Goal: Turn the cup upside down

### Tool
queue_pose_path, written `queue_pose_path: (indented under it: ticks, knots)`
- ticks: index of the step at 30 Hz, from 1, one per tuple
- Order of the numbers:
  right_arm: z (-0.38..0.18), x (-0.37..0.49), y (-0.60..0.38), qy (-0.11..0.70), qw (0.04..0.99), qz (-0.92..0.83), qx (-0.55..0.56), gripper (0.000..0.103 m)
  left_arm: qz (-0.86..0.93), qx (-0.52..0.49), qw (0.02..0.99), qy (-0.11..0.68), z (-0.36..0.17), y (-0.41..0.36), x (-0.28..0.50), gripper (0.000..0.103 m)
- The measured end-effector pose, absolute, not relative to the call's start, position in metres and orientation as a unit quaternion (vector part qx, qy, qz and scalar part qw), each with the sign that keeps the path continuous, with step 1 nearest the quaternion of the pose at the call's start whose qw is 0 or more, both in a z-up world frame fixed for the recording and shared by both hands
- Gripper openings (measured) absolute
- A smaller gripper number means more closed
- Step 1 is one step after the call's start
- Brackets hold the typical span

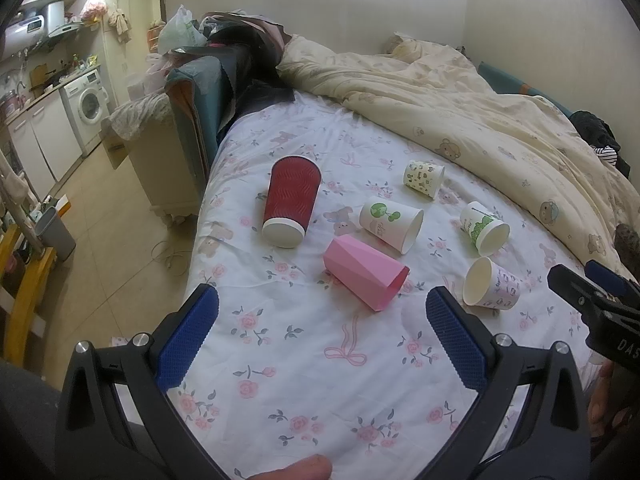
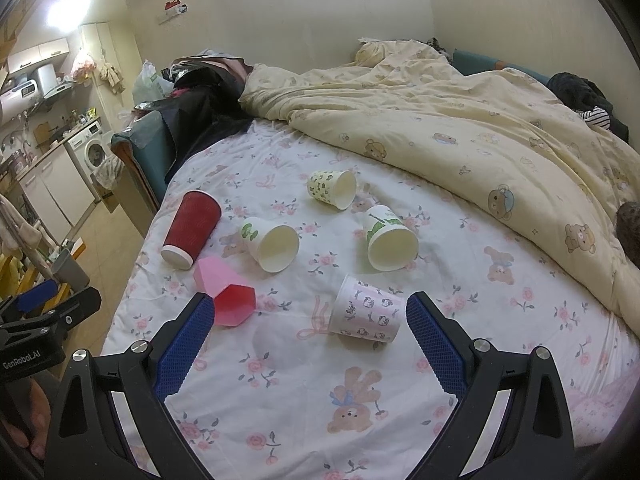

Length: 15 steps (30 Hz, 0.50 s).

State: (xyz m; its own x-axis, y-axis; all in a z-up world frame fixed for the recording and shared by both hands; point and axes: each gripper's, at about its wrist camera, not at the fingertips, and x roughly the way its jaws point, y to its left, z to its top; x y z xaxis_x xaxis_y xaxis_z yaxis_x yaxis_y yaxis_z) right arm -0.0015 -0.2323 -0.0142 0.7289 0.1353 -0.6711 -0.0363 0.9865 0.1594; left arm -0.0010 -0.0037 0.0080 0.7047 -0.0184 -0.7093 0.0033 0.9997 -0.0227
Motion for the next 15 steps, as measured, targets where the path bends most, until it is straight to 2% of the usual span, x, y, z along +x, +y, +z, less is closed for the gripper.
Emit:
queue_pose_path:
  ticks: [15]
  knots:
    - [-0.0151, -0.002, -0.2313, 0.366, 0.927, 0.048, 0.068, 0.099, -0.005, -0.009, 0.923, 0.385, 0.0077, -0.0045, -0.0013, 0.102]
